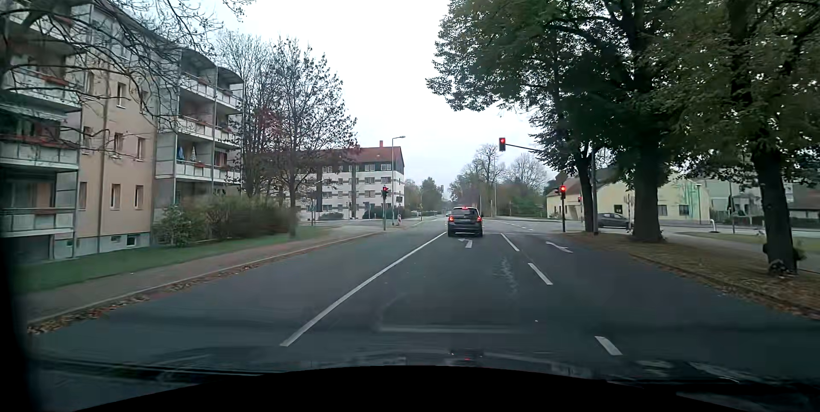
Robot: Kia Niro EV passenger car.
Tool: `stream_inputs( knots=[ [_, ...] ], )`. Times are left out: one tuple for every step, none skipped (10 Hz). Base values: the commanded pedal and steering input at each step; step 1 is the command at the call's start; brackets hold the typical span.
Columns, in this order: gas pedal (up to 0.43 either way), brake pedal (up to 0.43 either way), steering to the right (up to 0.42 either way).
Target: Follow the waypoints while adhering to traffic rules and regulations
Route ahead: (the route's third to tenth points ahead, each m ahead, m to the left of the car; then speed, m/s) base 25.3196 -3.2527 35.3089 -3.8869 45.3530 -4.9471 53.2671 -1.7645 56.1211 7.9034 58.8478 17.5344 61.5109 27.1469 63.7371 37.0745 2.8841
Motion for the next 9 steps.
stream_inputs(
  knots=[
    [0.02, 0.0, 0.006],
    [0.02, 0.0, 0.006],
    [0.02, 0.0, 0.006],
    [0.02, 0.0, 0.006],
    [0.02, 0.0, 0.006],
    [0.02, 0.0, 0.006],
    [0.02, 0.0, 0.008],
    [0.02, 0.0, 0.01],
    [0.02, 0.0, 0.014]
  ],
)
